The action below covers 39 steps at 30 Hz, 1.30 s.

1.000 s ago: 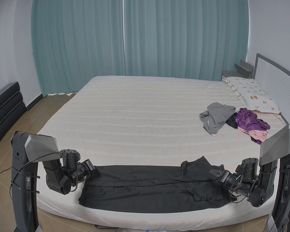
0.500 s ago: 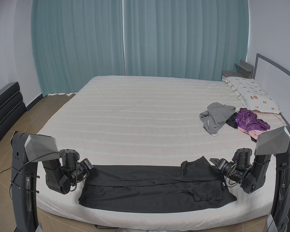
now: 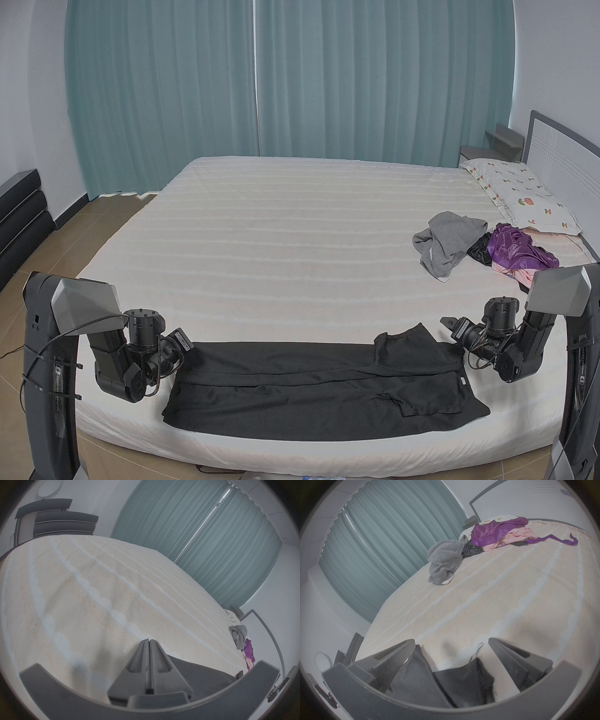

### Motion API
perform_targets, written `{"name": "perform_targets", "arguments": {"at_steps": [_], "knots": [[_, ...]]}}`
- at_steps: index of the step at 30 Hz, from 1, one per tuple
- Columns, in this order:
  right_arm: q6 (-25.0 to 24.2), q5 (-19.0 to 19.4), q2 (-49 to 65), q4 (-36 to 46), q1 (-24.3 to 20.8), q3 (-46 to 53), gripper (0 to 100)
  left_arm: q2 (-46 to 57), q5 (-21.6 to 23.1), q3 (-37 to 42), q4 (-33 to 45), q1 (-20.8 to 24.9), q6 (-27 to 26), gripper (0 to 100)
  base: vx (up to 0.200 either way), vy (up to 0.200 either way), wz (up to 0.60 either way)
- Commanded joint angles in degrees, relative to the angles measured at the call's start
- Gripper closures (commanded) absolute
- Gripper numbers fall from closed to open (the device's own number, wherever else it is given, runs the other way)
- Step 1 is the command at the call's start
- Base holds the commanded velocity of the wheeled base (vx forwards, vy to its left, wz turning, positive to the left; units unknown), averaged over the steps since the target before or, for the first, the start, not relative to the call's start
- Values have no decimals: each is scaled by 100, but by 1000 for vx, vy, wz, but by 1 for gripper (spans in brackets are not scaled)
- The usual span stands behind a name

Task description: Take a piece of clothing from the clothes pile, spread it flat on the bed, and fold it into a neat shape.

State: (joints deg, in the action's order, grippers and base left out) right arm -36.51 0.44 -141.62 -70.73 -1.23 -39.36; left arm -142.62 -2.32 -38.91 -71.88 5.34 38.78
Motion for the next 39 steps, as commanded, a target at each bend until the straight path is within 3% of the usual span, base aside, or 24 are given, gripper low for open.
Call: {"name": "perform_targets", "arguments": {"at_steps": [1, 11, 13, 14, 21, 29, 39], "knots": [[30, 18, -50, -2, 158, -19, 0, 6, -6, -11, -2, 2, -2, 100, 0, 0, 0], [48, 70, -85, 7, 44, 166, 0, -3, -6, 6, -2, 11, -55, 100, 0, 0, 0], [48, 229, -94, 24, 26, 254, 0, -12, -6, 6, -2, 11, -63, 100, 0, 0, 0], [48, 273, -94, 24, 9, 263, 100, -12, -6, 6, -2, 11, -63, 100, 0, 0, 0], [39, 237, -103, 24, 18, 254, 100, -12, -6, 15, -2, 11, -63, 100, 0, 0, 0], [12, 237, 91, -11, 325, 254, 100, -3, -6, 6, -28, 2, -55, 100, 0, 0, 0], [-5, 237, 38, -11, 387, 219, 100, -152, -6, 59, -573, 2, -55, 100, 0, 0, 0]]}}
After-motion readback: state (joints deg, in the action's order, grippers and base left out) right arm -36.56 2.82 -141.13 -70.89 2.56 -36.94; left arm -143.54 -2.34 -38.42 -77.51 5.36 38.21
